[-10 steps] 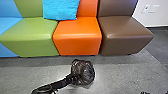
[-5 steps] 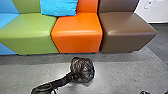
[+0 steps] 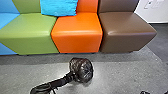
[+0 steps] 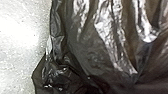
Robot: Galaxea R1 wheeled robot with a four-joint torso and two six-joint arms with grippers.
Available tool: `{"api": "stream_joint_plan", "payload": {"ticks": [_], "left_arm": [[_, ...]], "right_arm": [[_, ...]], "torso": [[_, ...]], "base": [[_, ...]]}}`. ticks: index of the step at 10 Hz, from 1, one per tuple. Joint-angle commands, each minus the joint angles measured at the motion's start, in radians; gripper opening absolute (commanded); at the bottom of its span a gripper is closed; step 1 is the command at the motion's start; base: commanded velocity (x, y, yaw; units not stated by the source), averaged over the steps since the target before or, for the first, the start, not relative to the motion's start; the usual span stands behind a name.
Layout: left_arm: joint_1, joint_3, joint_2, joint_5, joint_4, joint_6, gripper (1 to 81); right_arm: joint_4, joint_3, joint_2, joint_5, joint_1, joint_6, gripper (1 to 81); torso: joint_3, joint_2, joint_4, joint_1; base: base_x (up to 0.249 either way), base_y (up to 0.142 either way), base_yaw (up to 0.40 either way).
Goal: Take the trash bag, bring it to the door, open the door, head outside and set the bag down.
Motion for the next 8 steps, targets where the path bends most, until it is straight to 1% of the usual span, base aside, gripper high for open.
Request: {"api": "stream_joint_plan", "payload": {"ticks": [1, 5, 6, 8], "left_arm": [[-0.058, 0.008, -0.029, 0.136, 0.006, 0.005, 1.0], [-0.047, 0.009, -0.037, 0.129, 0.003, 0.003, 1.0], [-0.047, 0.008, -0.038, 0.129, 0.003, 0.003, 1.0], [-0.051, 0.009, -0.043, 0.139, -0.004, 0.003, 1.0]], "right_arm": [[0.011, 0.035, -0.045, -0.046, 0.072, 0.0, 81.1], [0.012, 0.031, -0.035, -0.046, 0.073, 0.0, 81.1], [0.012, 0.029, -0.035, -0.046, 0.073, 0.0, 81.1], [0.011, 0.029, -0.033, -0.046, 0.073, 0.0, 81.1]], "torso": [[0.0, 0.0, 0.0, 0.0], [0.0, 0.0, 0.0, 0.0], [0.0, 0.1, 0.0, -0.064], [0.0, 0.11, 0.0, -0.069]], "base": [[0.0, 0.0, 0.0], [0.0, 0.0, 0.0], [0.0, 0.0, 0.0], [0.0, 0.0, 0.0]]}}
